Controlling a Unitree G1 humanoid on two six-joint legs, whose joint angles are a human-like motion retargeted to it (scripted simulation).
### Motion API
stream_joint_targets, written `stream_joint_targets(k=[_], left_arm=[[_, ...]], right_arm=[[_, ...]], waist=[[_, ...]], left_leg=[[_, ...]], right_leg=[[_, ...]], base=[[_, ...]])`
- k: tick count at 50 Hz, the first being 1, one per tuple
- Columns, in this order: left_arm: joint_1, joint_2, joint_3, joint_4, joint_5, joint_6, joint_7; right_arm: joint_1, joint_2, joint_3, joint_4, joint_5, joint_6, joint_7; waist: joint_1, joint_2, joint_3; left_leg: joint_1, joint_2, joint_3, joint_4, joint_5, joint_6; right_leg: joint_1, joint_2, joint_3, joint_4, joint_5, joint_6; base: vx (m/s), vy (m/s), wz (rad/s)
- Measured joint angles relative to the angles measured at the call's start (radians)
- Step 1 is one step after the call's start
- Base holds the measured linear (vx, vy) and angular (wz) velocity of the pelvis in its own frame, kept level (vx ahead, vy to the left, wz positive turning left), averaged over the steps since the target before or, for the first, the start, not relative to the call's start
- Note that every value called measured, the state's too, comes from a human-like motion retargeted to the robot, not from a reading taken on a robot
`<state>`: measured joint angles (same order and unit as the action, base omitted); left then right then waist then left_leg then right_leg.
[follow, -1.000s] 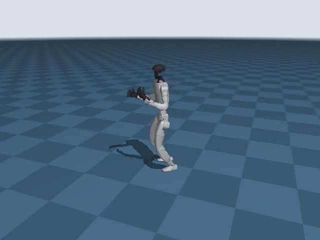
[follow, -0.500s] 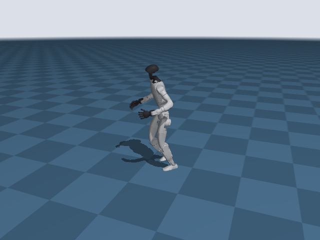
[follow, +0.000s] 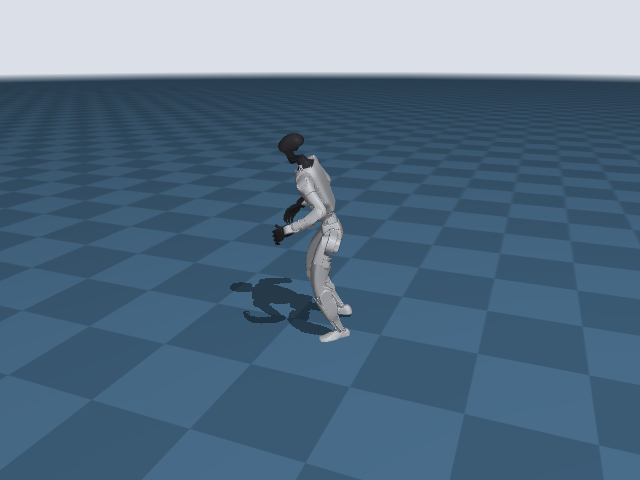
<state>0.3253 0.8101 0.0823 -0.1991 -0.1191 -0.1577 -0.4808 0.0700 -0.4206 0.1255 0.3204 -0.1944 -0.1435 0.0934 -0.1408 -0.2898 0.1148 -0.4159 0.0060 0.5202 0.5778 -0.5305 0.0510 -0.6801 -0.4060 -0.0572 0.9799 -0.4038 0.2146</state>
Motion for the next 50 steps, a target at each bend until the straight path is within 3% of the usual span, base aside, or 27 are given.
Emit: stream_joint_targets(k=[6, 8, 11, 15, 17, 20, 21, 22, 23, 25, 27, 30, 33, 35, 37, 40, 43, 45, 47, 50], left_arm=[[-0.015, 0.063, -0.073, -0.042, 0.013, 0.028, -0.111], [-0.006, 0.091, -0.082, -0.054, 0.001, 0.039, -0.159], [0.015, 0.101, -0.107, -0.073, -0.007, 0.045, -0.192], [0.059, 0.117, -0.108, -0.089, -0.04, 0.059, -0.217], [0.098, 0.119, -0.08, -0.101, -0.068, 0.068, -0.222], [0.12, 0.084, -0.091, -0.101, -0.086, 0.076, -0.217], [0.119, 0.072, -0.091, -0.096, -0.09, 0.078, -0.213], [0.11, 0.056, -0.095, -0.089, -0.094, 0.078, -0.207], [0.084, 0.035, -0.107, -0.076, -0.095, 0.074, -0.197], [0.044, -0.018, -0.145, -0.043, -0.101, 0.07, -0.178], [0.015, -0.072, -0.173, -0.002, -0.112, 0.061, -0.149], [-0.016, -0.143, -0.19, 0.06, -0.143, 0.046, -0.1], [-0.033, -0.198, -0.181, 0.113, -0.19, 0.03, -0.042], [-0.031, -0.225, -0.167, 0.135, -0.219, 0.024, -0.007], [-0.046, -0.249, -0.157, 0.167, -0.266, 0.009, 0.029], [-0.042, -0.277, -0.137, 0.18, -0.309, -0.002, 0.064], [-0.046, -0.307, -0.12, 0.184, -0.372, -0.021, 0.101], [-0.05, -0.326, -0.117, 0.181, -0.421, -0.035, 0.125], [-0.058, -0.343, -0.12, 0.174, -0.479, -0.049, 0.159], [-0.091, -0.362, -0.128, 0.165, -0.581, -0.074, 0.224]], right_arm=[[-0.062, -0.006, 0.056, -0.065, -0.003, -0.016, 0.029], [-0.075, -0.004, 0.062, -0.099, 0.007, -0.013, 0.047], [-0.088, 0.0, 0.063, -0.133, 0.013, -0.021, 0.056], [-0.112, 0.01, 0.073, -0.191, 0.039, -0.03, 0.062], [-0.136, 0.019, 0.097, -0.227, 0.053, -0.027, 0.058], [-0.169, 0.013, 0.135, -0.267, 0.04, -0.041, 0.045], [-0.19, 0.012, 0.149, -0.283, 0.028, -0.043, 0.037], [-0.215, 0.01, 0.159, -0.297, 0.013, -0.045, 0.03], [-0.249, 0.003, 0.162, -0.306, -0.009, -0.044, 0.021], [-0.295, -0.016, 0.173, -0.32, -0.049, -0.049, 0.011], [-0.331, -0.027, 0.185, -0.329, -0.082, -0.055, 0.006], [-0.375, -0.036, 0.201, -0.337, -0.107, -0.058, 0.01], [-0.395, -0.049, 0.214, -0.339, -0.116, -0.057, 0.017], [-0.387, -0.053, 0.218, -0.337, -0.118, -0.057, 0.017], [-0.383, -0.074, 0.22, -0.335, -0.116, -0.054, 0.012], [-0.343, -0.081, 0.218, -0.328, -0.118, -0.056, -0.002], [-0.285, -0.088, 0.216, -0.332, -0.107, -0.066, -0.028], [-0.233, -0.088, 0.21, -0.34, -0.089, -0.076, -0.049], [-0.175, -0.085, 0.201, -0.362, -0.057, -0.093, -0.073], [-0.09, -0.08, 0.174, -0.43, 0.021, -0.121, -0.117]], waist=[[-0.036, -0.044, -0.085], [-0.021, -0.067, -0.096], [-0.023, -0.109, -0.127], [-0.006, -0.16, -0.152], [0.055, -0.162, -0.092], [0.098, -0.188, -0.054], [0.126, -0.165, -0.03], [0.164, -0.104, -0.009], [0.222, 0.03, 0.002], [0.313, 0.176, -0.006], [0.366, 0.219, -0.018], [0.406, 0.231, -0.041], [0.403, 0.209, -0.08], [0.398, 0.216, -0.093], [0.37, 0.181, -0.133], [0.341, 0.183, -0.152], [0.306, 0.16, -0.17], [0.271, 0.135, -0.172], [0.227, 0.102, -0.16], [0.159, 0.062, -0.122]], left_leg=[[0.107, -0.054, 0.199, -0.143, 0.044, -0.018], [0.239, -0.14, 0.27, -0.371, 0.135, -0.022], [0.319, -0.201, 0.372, -0.448, 0.198, -0.031], [0.416, -0.23, 0.45, -0.453, 0.235, -0.007], [0.453, -0.111, 0.426, -0.245, 0.181, 0.003], [0.394, -0.009, 0.267, 0.102, 0.137, 0.051], [0.335, 0.063, 0.187, 0.282, 0.092, 0.064], [0.261, 0.166, 0.088, 0.463, 0.044, 0.066], [0.155, 0.333, -0.048, 0.649, -0.011, 0.045], [0.022, 0.415, -0.255, 0.786, -0.058, 0.023], [-0.06, 0.324, -0.391, 0.771, -0.083, 0.014], [-0.159, 0.131, -0.539, 0.642, -0.092, -0.004], [-0.234, -0.044, -0.64, 0.422, -0.037, -0.038], [-0.273, -0.111, -0.689, 0.337, -0.006, -0.065], [-0.282, -0.179, -0.694, 0.169, 0.068, -0.075], [-0.308, -0.215, -0.683, 0.193, 0.083, -0.074], [-0.305, -0.231, -0.623, 0.241, 0.051, -0.035], [-0.289, -0.246, -0.573, 0.277, 0.005, 0.006], [-0.251, -0.266, -0.519, 0.304, -0.048, 0.045], [-0.166, -0.288, -0.441, 0.311, -0.117, 0.088]], right_leg=[[0.021, -0.138, -0.205, 0.036, -0.102, -0.039], [0.083, -0.161, -0.288, 0.005, -0.124, -0.048], [0.095, -0.243, -0.339, 0.026, -0.162, -0.046], [0.133, -0.221, -0.295, -0.011, -0.244, -0.053], [0.244, -0.116, -0.25, -0.085, -0.266, -0.077], [0.277, -0.055, -0.115, -0.062, -0.31, -0.095], [0.3, 0.014, -0.086, -0.055, -0.327, -0.112], [0.329, 0.13, -0.067, -0.078, -0.324, -0.137], [0.366, 0.337, -0.069, -0.158, -0.281, -0.18], [0.41, 0.572, 0.009, -0.28, -0.2, -0.216], [0.433, 0.661, 0.113, -0.333, -0.158, -0.216], [0.452, 0.707, 0.253, -0.375, -0.125, -0.202], [0.445, 0.691, 0.36, -0.398, -0.12, -0.186], [0.435, 0.709, 0.407, -0.357, -0.139, -0.19], [0.415, 0.661, 0.463, -0.366, -0.162, -0.183], [0.396, 0.69, 0.509, -0.263, -0.227, -0.201], [0.379, 0.672, 0.505, -0.143, -0.308, -0.192], [0.368, 0.646, 0.492, -0.032, -0.345, -0.148], [0.341, 0.598, 0.453, 0.132, -0.321, -0.057], [0.236, 0.465, 0.331, 0.431, -0.254, 0.038]], base=[[-0.09, -0.15, -1.39], [-0.03, -0.21, -2.05], [-0.07, -0.27, -1.88], [0.05, -0.3, -2.22], [0.14, -0.35, -3.09], [0.16, -0.36, -2.88], [0.15, -0.34, -3.29], [0.14, -0.33, -3.93], [0.15, -0.29, -4.32], [0.2, -0.22, -4.28], [0.26, -0.14, -3.48], [0.29, -0.11, -2.76], [0.31, -0.09, -2.1], [0.28, -0.07, -1.73], [0.33, -0.03, -1.31], [0.31, 0.0, -1.27], [0.38, 0.04, -1.32], [0.39, 0.05, -1.08], [0.39, 0.05, -0.98], [0.38, 0.03, -1.09]])
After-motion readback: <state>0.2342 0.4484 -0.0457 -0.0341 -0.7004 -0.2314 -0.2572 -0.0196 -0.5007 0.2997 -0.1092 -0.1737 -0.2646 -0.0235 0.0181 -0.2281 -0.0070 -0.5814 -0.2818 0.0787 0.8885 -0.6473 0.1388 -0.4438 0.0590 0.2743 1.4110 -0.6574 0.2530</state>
